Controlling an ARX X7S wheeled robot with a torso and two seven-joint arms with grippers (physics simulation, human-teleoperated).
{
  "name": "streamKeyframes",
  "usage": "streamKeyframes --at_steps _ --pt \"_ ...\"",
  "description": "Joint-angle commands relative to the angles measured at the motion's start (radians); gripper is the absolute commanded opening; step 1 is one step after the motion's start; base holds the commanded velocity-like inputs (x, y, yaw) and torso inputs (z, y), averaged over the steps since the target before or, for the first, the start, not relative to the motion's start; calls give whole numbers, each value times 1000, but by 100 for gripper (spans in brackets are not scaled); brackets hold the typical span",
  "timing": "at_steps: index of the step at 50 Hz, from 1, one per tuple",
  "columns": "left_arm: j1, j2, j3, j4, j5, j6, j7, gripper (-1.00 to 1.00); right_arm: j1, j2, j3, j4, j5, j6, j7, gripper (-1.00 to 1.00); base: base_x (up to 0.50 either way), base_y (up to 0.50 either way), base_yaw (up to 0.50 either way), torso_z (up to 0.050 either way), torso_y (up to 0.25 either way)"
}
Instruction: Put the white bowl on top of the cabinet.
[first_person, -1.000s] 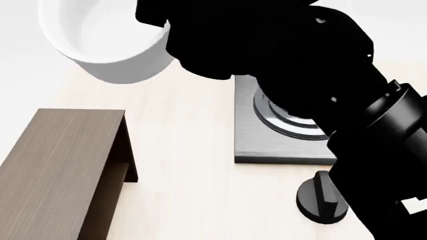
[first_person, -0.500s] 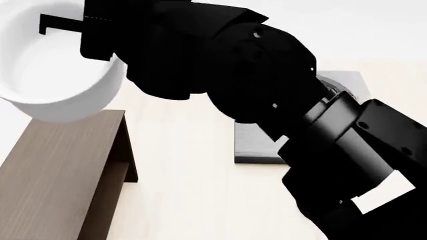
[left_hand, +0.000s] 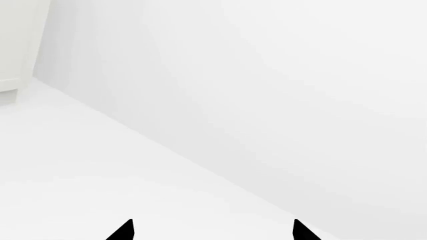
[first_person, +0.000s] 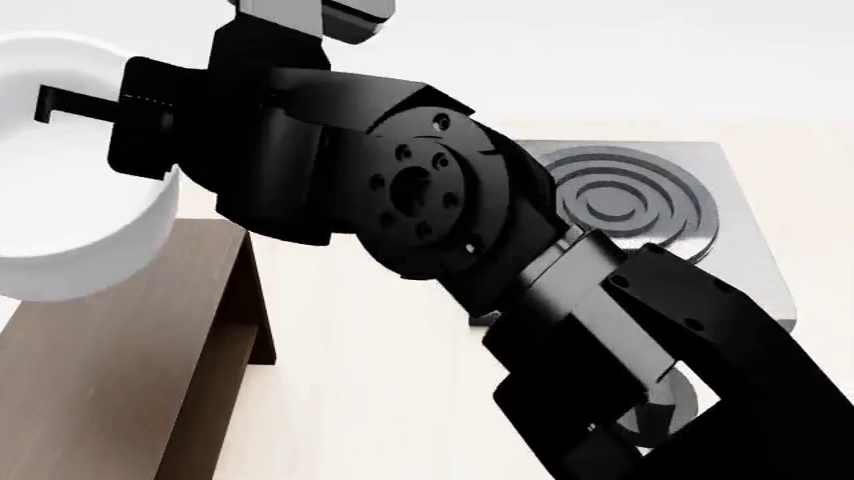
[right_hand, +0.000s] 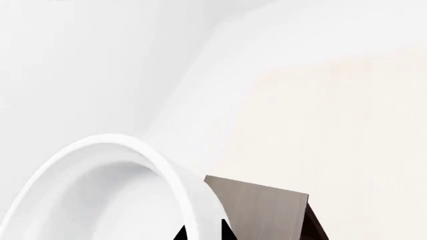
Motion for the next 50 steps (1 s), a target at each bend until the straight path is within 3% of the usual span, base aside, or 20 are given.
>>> streamKeyframes --at_steps 1,30,50 --pt "-1 7 -6 -3 -4 6 33 100 -19 -50 37 64 2 -38 -88 -100 0 0 0 0 0" --pt "-3 5 -5 -5 -4 3 33 100 32 -54 -317 148 239 -165 -202 -100 0 0 0 0 1" --pt "-4 5 -4 -3 2 -2 31 100 43 -52 -428 143 313 -196 -223 -100 0 0 0 1 1"
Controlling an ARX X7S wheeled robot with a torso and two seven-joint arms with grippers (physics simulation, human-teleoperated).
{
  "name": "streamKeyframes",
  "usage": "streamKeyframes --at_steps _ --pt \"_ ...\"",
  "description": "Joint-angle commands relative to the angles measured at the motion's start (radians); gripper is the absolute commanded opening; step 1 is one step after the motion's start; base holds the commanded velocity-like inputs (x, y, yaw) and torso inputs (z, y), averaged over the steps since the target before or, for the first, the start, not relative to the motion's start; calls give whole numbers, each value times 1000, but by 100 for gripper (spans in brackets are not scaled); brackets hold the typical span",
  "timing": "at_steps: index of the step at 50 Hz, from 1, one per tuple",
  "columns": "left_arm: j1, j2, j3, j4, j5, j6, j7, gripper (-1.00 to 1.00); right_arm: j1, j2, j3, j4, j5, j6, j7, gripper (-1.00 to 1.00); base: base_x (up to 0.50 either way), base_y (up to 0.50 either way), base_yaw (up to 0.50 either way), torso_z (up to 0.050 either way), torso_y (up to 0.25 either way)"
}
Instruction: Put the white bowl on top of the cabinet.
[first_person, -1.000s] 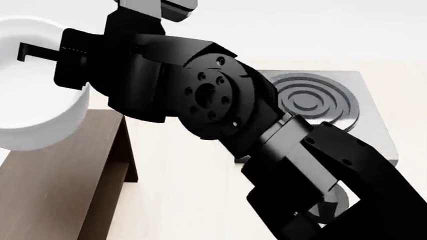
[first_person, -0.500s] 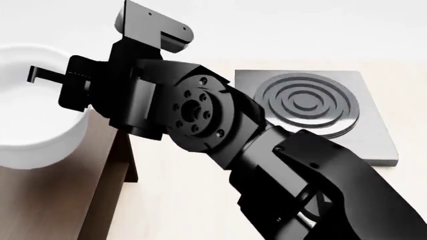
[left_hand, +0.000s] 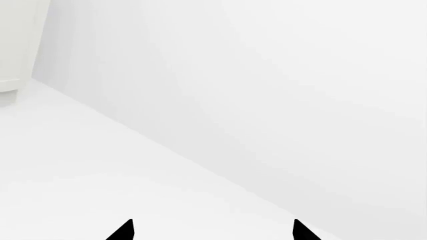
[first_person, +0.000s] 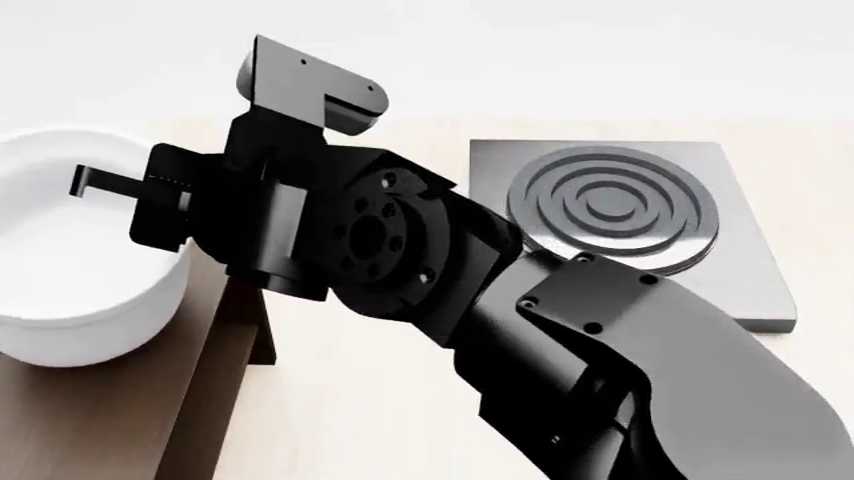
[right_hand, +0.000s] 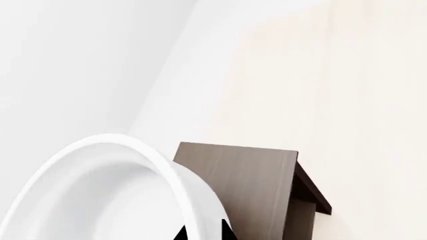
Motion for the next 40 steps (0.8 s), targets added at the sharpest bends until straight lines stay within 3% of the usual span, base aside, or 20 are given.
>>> streamKeyframes --at_steps 1,35,36,40 --pt "-2 6 -6 -3 -3 4 33 100 19 -9 -1 9 10 -23 -38 -100 0 0 0 0 0" --pt "-1 7 -5 -4 -4 9 34 100 12 -12 -88 -24 53 -23 -67 -100 0 0 0 0 0" --pt "-2 7 -5 -5 -4 9 34 100 12 -12 -89 -22 52 -22 -62 100 0 0 0 0 0" --pt "-4 7 -4 -6 -5 9 34 100 16 -12 -89 -23 45 -22 -66 100 0 0 0 0 0"
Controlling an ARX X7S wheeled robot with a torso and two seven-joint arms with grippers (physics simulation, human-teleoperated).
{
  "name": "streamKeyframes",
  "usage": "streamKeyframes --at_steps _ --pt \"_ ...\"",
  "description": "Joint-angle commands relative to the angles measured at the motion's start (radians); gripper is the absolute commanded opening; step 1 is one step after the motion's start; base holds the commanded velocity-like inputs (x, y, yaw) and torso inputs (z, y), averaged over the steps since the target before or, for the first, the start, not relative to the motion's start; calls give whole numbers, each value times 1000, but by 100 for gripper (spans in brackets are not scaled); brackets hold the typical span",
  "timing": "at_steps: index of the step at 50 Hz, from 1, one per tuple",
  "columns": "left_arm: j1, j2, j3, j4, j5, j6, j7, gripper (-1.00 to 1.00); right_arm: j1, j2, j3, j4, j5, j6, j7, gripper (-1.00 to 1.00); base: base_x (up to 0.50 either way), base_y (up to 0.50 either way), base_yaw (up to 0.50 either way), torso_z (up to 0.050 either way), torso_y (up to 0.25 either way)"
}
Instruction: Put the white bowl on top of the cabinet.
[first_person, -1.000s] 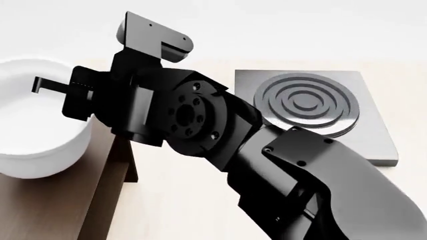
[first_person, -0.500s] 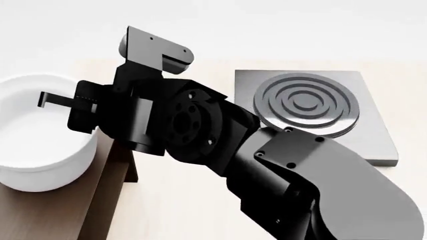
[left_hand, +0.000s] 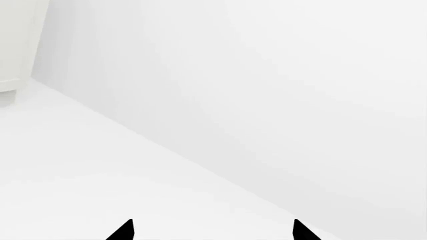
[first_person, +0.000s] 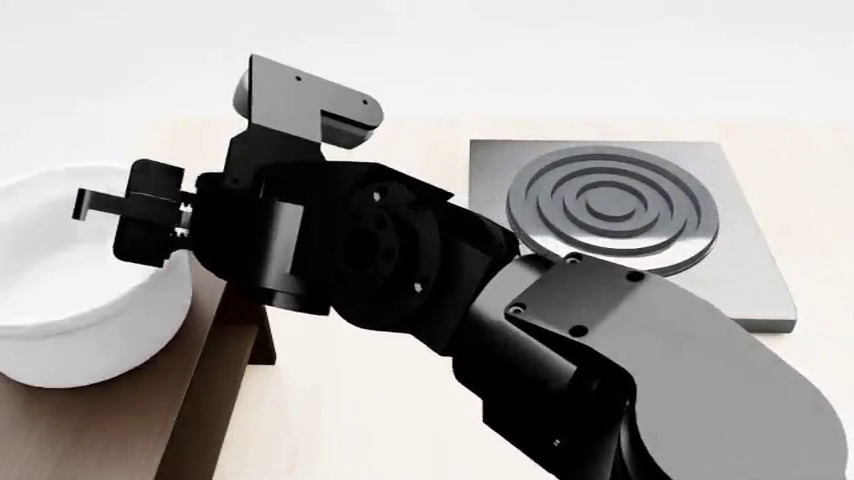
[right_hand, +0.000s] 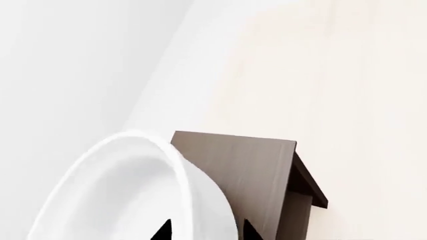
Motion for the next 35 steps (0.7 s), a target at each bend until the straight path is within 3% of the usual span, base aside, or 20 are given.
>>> streamKeyframes --at_steps 1,27,35 --pt "-3 6 -5 -5 -6 6 34 100 5 -13 12 -11 -7 0 -24 100 0 0 0 0 0" --pt "-10 4 -2 -8 -4 1 34 100 12 -8 22 -14 -14 -8 -28 100 0 0 0 0 0" --pt "-7 4 -1 -5 -4 -1 35 100 38 79 51 -227 -77 -150 94 100 0 0 0 0 0"
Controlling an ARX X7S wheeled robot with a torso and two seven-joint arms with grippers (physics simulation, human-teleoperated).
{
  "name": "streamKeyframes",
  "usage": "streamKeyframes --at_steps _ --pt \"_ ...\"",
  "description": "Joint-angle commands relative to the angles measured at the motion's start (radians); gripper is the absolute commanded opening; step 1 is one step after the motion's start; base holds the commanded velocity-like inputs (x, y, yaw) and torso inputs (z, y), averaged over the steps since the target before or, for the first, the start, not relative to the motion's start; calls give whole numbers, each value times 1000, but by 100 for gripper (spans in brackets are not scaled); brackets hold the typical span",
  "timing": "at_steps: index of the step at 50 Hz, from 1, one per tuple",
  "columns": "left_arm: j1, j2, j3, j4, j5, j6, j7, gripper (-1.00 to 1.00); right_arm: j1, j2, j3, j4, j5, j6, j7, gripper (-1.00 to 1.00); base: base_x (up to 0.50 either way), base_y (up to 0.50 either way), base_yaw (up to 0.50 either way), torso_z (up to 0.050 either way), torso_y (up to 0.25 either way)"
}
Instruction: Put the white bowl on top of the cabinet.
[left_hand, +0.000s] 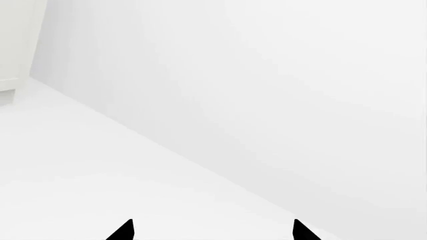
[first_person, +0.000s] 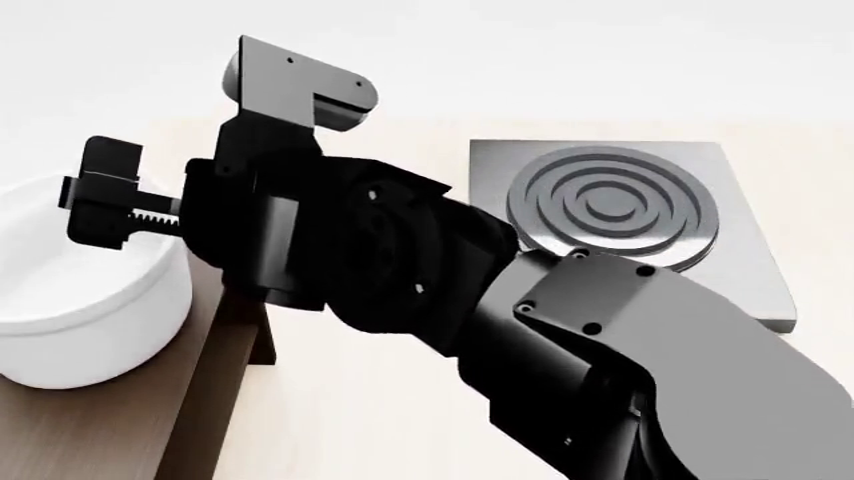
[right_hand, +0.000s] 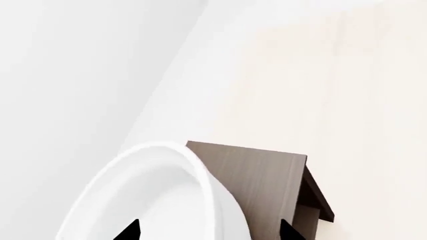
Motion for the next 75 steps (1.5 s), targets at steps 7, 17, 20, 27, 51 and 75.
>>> streamKeyframes --at_steps 7,17,20,27,51,75 --pt "3 6 -4 4 -3 4 34 100 28 111 69 -246 -55 -175 160 100 0 0 0 0 0" --pt "2 6 -4 0 -4 5 35 100 49 147 105 -380 -66 -201 182 100 0 0 0 0 0" --pt "2 6 -3 0 -4 6 36 100 59 151 112 -396 -74 -213 195 100 0 0 0 0 0" --pt "4 7 -4 -1 -6 10 37 100 98 198 95 -492 -218 -302 271 100 0 0 0 0 0" --pt "-4 7 1 -4 4 3 34 100 197 399 156 -802 -388 -410 429 100 0 0 0 0 0" --pt "-3 7 3 -1 10 -1 31 100 282 573 251 -1067 -426 -448 580 100 0 0 0 0 0"
